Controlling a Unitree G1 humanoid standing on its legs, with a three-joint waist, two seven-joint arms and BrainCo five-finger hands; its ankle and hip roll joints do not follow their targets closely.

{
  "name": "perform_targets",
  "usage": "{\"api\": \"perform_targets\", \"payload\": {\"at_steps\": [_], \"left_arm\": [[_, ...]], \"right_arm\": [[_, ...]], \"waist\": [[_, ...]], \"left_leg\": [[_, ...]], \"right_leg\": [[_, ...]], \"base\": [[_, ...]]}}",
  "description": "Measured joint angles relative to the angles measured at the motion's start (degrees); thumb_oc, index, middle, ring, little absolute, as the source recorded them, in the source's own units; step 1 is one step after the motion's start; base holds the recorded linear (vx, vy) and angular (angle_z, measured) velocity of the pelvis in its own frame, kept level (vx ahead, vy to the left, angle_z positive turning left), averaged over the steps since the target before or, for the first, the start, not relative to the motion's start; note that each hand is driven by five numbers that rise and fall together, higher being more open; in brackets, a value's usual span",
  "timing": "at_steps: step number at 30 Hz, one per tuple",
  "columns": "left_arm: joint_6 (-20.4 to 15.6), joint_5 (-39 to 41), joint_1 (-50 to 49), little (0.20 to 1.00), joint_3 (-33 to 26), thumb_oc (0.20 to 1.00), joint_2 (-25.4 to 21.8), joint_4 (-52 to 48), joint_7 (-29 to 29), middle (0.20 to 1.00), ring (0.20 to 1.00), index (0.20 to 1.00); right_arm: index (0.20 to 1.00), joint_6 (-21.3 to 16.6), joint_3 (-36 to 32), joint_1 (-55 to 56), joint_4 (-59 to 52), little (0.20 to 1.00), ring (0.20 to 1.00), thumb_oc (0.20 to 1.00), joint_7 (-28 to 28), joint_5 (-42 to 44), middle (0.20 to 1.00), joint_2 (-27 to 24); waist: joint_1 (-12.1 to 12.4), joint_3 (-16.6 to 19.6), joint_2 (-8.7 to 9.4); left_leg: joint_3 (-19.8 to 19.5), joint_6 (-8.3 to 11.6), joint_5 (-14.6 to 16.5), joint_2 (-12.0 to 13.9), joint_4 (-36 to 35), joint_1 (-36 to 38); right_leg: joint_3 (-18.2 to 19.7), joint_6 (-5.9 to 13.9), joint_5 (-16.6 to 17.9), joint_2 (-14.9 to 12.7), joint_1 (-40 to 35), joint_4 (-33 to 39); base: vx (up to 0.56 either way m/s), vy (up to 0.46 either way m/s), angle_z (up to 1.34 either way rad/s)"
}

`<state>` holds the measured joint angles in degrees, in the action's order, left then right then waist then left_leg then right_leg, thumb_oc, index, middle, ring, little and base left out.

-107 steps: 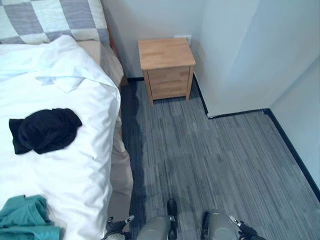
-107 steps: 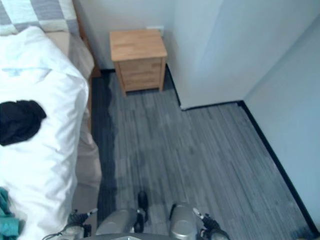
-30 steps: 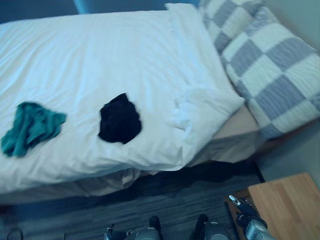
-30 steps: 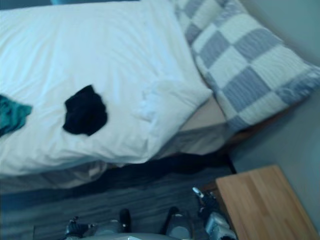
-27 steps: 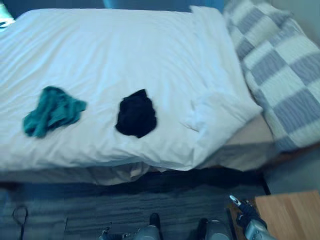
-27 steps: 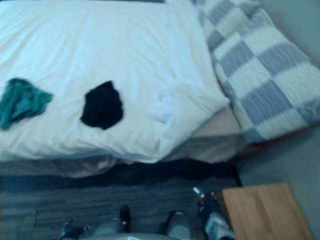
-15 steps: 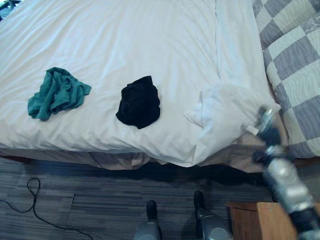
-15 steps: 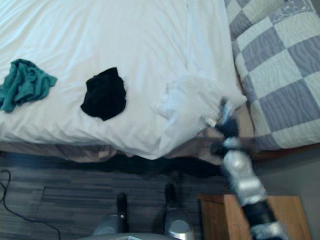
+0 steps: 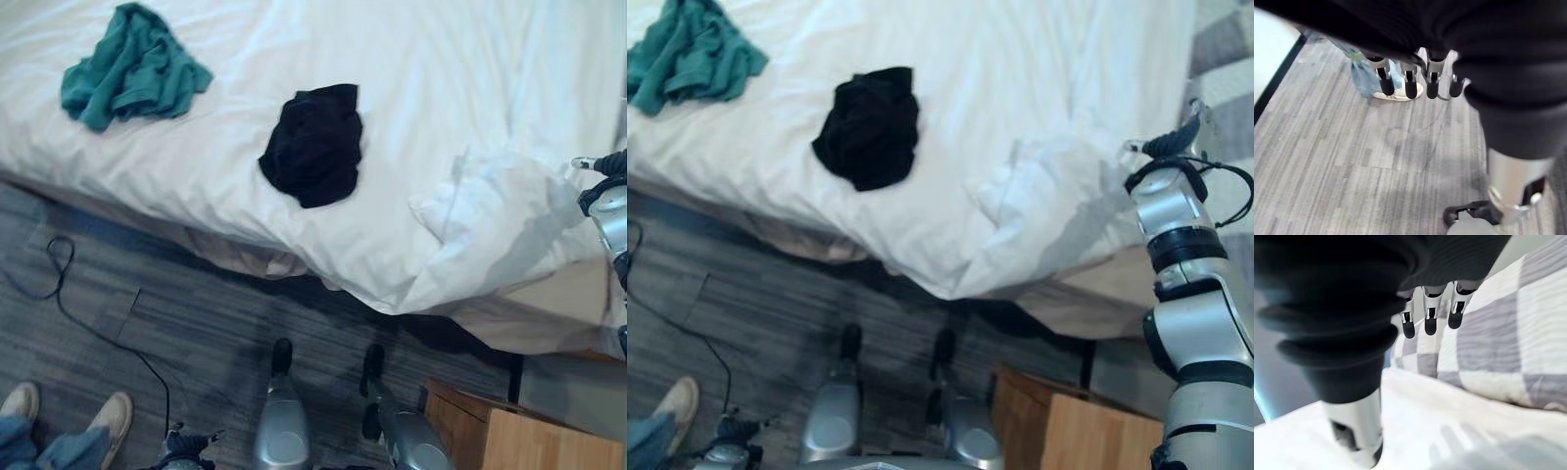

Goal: Tidy up the quilt and then pick up the clothes from the bed and put them into the laundry hamper.

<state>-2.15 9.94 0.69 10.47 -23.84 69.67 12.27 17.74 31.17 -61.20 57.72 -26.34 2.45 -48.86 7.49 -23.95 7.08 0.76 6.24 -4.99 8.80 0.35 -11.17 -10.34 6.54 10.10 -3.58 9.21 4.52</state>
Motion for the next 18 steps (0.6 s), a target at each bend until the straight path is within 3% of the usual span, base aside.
{"api": "perform_targets", "payload": {"at_steps": [4, 7, 8, 9, 14, 18], "left_arm": [[0.1, 0.0, -0.2, 1.000, 0.1, 1.000, -0.1, 0.1, -0.9, 1.000, 1.000, 1.000], [-1.2, 0.1, -0.5, 1.000, 3.3, 1.000, -0.3, -2.2, -1.0, 1.000, 1.000, 1.000], [-1.5, 0.0, -0.3, 1.000, 3.8, 1.000, -0.1, -3.8, -1.1, 1.000, 1.000, 1.000], [-1.6, 0.0, 0.1, 1.000, 3.6, 1.000, -0.1, -3.9, -1.1, 1.000, 1.000, 1.000], [-1.7, 0.6, 2.0, 1.000, 3.6, 1.000, -1.1, -4.6, -1.2, 1.000, 1.000, 1.000], [-1.7, 0.9, 3.6, 1.000, 3.6, 1.000, -1.3, -5.5, -1.3, 1.000, 1.000, 1.000]], "right_arm": [[1.000, 0.1, -0.7, 0.0, -1.9, 1.000, 1.000, 1.000, 1.4, -0.2, 1.000, 0.5], [1.000, 1.0, 6.2, -5.4, 2.3, 1.000, 1.000, 1.000, 5.0, 0.0, 1.000, 2.2], [0.423, 2.0, 5.9, -4.4, -1.8, 0.423, 0.423, 0.423, 8.6, -0.6, 0.423, 2.3], [0.200, 2.3, 5.9, -3.8, -3.1, 0.200, 0.200, 0.200, 10.2, -1.4, 0.200, 2.5], [0.200, 5.4, 5.9, -1.9, -3.7, 0.200, 0.200, 0.200, 16.5, -5.2, 0.200, 6.3], [0.200, 6.2, 5.9, -1.0, -2.7, 0.200, 0.200, 0.200, 17.2, -6.9, 0.200, 8.1]], "waist": [[0.9, -0.4, 0.33], [1.1, -1.4, 0.70], [0.6, -1.9, 0.79], [0.7, -2.4, 0.83], [0.8, -2.7, 0.63], [0.6, -3.1, 0.02]], "left_leg": [[-0.4, 0.00, 0.0, -0.5, 0.0, -0.6], [-0.1, -0.27, -0.3, -1.5, -0.2, -1.2], [-0.1, -0.41, -0.7, -1.5, -0.4, -1.9], [-0.1, -0.45, -0.8, -1.6, -0.4, -1.9], [0.1, -0.50, -0.8, -1.8, -0.4, -1.7], [0.5, -0.51, -0.8, -1.8, -0.4, -1.4]], "right_leg": [[-0.2, -0.01, 0.0, -0.5, 0.2, 0.0], [-0.4, -0.30, 0.3, -1.2, 1.1, 0.0], [-0.3, -0.40, 0.4, -1.4, 1.9, 0.0], [-0.3, -0.51, 0.5, -1.5, 1.8, 0.0], [-0.1, -0.48, 0.5, -1.8, 1.7, 0.0], [0.3, -0.47, 0.6, -1.8, 1.7, 0.0]], "base": [[-0.05, 0.037, 0.09], [-0.14, 0.131, -0.05], [-0.05, 0.036, 0.04], [-0.05, 0.034, 0.06], [-0.06, 0.036, 0.00], [-0.06, 0.055, -0.05]]}}
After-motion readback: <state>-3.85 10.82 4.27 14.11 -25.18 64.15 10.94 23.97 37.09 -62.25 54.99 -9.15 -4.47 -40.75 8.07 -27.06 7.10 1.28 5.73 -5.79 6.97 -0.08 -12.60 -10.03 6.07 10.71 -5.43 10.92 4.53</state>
